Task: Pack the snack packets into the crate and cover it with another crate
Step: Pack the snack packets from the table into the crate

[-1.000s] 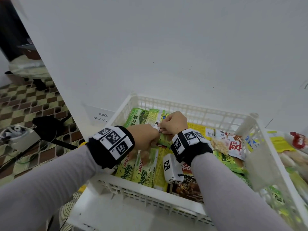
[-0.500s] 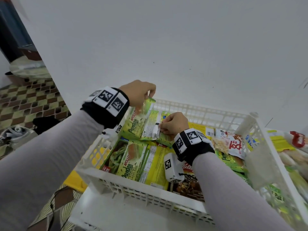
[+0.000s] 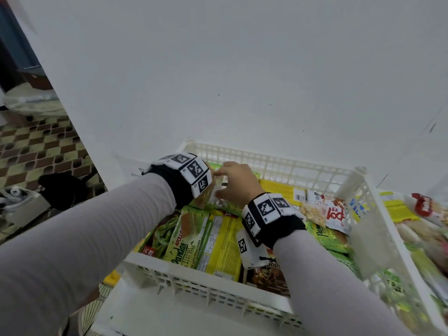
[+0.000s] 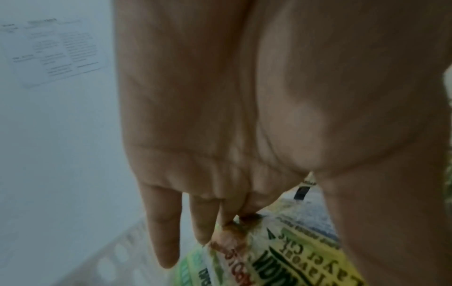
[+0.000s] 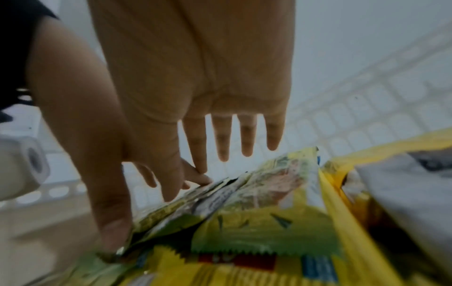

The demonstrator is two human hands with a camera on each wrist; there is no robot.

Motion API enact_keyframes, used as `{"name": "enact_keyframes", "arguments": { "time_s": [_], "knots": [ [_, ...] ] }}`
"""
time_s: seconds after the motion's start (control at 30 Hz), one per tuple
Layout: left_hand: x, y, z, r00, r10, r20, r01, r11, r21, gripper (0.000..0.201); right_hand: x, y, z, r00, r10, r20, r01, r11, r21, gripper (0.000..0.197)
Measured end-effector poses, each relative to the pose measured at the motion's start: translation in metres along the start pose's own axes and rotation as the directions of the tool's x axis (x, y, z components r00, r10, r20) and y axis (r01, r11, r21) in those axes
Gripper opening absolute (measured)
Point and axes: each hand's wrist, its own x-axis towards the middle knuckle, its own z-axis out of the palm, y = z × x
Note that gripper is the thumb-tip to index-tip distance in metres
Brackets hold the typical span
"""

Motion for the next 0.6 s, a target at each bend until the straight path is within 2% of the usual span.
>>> {"name": "enact_keyframes", "arguments": {
  "time_s": [0.03, 0.1, 0.17, 0.27, 0.37, 0.4, 0.5, 0.6],
  "knots": [
    [0.002, 0.0, 0.003, 1.0, -0.026, -0.009, 0.026, 1.0, -0.012, 0.073, 0.0, -0.003, 0.003, 0.997, -0.027, 0.078, 0.032, 0.998, -0.059, 0.054],
    [0.008, -0.004, 0.005, 0.997, -0.071, -0.015, 0.07, 0.996, -0.06, 0.075, -0.001, -0.005, 0.008, 0.972, 0.012, 0.235, 0.02, 0.991, -0.136, 0.06],
    [0.012, -0.007, 0.01, 0.996, -0.092, -0.009, 0.091, 0.987, -0.132, 0.076, -0.003, -0.004, 0.012, 0.945, 0.057, 0.323, 0.001, 0.984, -0.176, 0.065],
    [0.02, -0.007, 0.019, 0.995, -0.093, -0.022, 0.086, 0.973, -0.215, 0.071, -0.006, -0.002, 0.016, 0.938, 0.072, 0.339, -0.01, 0.984, -0.18, 0.069],
    [0.024, -0.009, 0.024, 0.997, -0.059, -0.056, 0.044, 0.97, -0.237, 0.056, -0.007, -0.001, 0.022, 0.944, 0.074, 0.323, -0.013, 0.983, -0.185, 0.074],
    [0.025, -0.011, 0.026, 0.997, -0.061, -0.054, 0.046, 0.969, -0.244, 0.061, -0.006, -0.001, 0.023, 0.945, 0.068, 0.32, -0.008, 0.983, -0.185, 0.077],
    [0.024, -0.012, 0.034, 0.997, -0.063, -0.052, 0.052, 0.982, -0.18, 0.105, -0.002, 0.0, 0.024, 0.933, 0.049, 0.355, 0.018, 0.983, -0.183, 0.084],
    [0.023, -0.01, 0.032, 0.999, -0.047, 0.005, 0.047, 0.985, -0.164, 0.119, 0.001, 0.003, 0.018, 0.941, 0.0, 0.338, 0.039, 0.993, -0.107, 0.087]
  ]
}}
